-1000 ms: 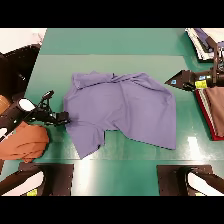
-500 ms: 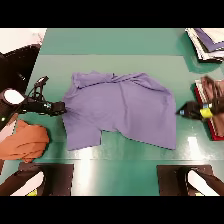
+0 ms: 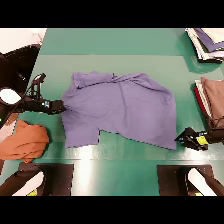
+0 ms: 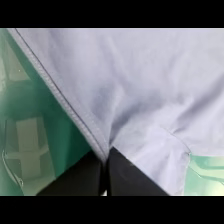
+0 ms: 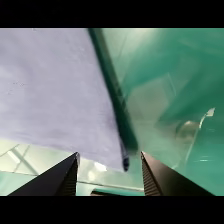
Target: Fold the shirts.
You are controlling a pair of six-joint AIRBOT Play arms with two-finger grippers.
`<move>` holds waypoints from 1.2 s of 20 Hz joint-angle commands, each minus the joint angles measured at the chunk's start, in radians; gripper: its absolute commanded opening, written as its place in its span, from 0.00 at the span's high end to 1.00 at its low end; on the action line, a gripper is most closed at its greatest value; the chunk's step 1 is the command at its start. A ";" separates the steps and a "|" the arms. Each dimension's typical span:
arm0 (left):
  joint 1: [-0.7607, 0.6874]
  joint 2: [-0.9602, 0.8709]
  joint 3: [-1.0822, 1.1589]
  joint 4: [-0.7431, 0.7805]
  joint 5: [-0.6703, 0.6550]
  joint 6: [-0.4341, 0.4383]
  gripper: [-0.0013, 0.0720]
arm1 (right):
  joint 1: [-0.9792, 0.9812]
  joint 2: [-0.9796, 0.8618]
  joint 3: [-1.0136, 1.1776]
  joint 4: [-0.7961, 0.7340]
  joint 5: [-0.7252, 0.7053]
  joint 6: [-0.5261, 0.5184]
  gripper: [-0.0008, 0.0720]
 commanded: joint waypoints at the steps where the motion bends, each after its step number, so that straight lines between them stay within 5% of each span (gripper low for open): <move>1: 0.000 0.001 0.001 0.000 -0.008 0.000 0.95 | 0.050 -0.004 -0.025 -0.027 -0.019 0.015 0.39; 6: 0.000 0.001 0.001 0.000 -0.018 0.000 0.95 | 0.132 -0.095 -0.025 -0.027 -0.043 0.043 0.41; 8: 0.000 0.001 0.001 0.000 -0.018 0.000 0.95 | 0.178 -0.112 -0.024 0.015 -0.090 0.043 0.49; 12: 0.000 0.002 0.002 0.000 -0.023 0.000 0.95 | 0.237 -0.111 -0.021 0.030 -0.146 0.042 0.93; 13: 0.000 0.005 0.004 0.001 -0.024 0.000 0.95 | 0.245 -0.110 -0.017 0.032 -0.148 0.038 0.97; 18: 0.000 0.130 0.135 0.053 -0.090 -0.011 0.95 | 0.309 0.026 0.200 0.032 -0.113 0.035 0.97; 24: 0.000 0.321 0.627 0.072 -0.106 -0.014 0.95 | 0.267 0.216 0.780 0.028 -0.183 0.035 0.97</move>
